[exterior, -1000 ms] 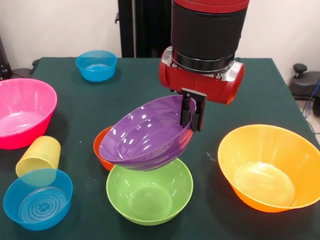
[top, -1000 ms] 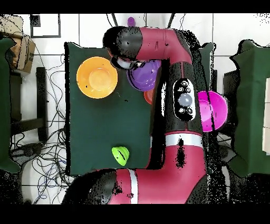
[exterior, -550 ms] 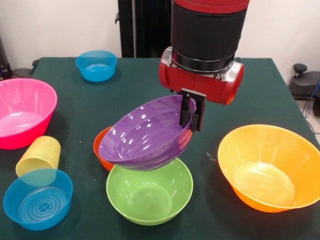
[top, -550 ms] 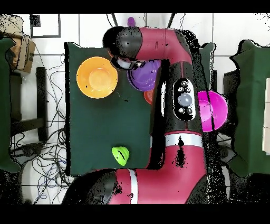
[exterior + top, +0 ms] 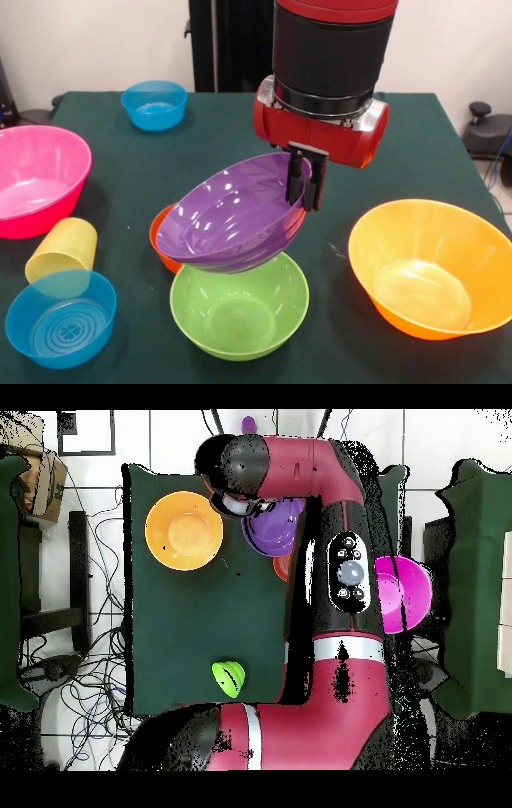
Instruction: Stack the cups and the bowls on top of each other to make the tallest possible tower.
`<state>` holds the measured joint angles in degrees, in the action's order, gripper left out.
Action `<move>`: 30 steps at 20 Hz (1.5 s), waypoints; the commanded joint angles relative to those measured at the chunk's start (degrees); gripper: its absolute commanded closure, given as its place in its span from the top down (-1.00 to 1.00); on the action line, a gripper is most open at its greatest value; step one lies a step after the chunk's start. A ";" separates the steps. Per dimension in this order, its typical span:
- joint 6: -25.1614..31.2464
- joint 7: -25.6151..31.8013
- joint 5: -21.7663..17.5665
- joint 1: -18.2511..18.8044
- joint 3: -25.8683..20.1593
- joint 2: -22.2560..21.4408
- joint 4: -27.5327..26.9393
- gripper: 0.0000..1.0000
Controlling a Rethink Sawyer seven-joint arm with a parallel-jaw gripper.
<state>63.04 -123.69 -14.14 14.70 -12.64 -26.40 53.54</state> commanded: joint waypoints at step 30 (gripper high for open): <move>1.13 14.42 -2.95 0.01 -4.12 -1.86 2.27 1.00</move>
<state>63.04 -123.69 -14.38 14.70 -12.78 -26.54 53.53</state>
